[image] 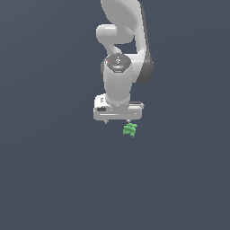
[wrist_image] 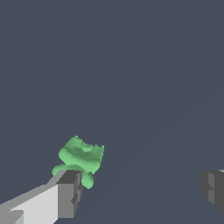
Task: Pick up the object and move it to a goal position.
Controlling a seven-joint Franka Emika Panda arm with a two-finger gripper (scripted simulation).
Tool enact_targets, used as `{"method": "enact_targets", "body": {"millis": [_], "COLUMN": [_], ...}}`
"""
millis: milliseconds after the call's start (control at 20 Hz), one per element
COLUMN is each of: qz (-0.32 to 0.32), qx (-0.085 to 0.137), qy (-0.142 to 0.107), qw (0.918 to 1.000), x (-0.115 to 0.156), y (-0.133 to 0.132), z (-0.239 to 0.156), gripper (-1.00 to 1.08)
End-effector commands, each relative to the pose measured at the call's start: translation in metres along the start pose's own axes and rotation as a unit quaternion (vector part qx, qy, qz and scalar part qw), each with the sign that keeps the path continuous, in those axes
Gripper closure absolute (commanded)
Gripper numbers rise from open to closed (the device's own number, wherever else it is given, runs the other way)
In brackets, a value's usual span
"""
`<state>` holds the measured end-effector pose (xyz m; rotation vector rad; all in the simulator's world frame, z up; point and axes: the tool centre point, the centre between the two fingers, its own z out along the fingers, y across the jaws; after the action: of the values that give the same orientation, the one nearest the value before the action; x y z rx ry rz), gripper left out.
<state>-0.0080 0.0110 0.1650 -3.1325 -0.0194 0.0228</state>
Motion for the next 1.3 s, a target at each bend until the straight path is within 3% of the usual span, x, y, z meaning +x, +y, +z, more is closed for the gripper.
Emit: {"method": "enact_targets", "body": {"millis": [0, 500, 1250], "qz": [0.0, 0.005, 0.053], "qx": [0.0, -0.007, -0.006], "qy": [0.0, -0.007, -0.003], "qw": [1.0, 0.9999, 0.9986], "x": [0.0, -0.005, -0.012], "y": [0.0, 0.032, 0.0], "z": [0.0, 0.011, 0.029], "gripper": [-0.92, -0.92, -0.92]}}
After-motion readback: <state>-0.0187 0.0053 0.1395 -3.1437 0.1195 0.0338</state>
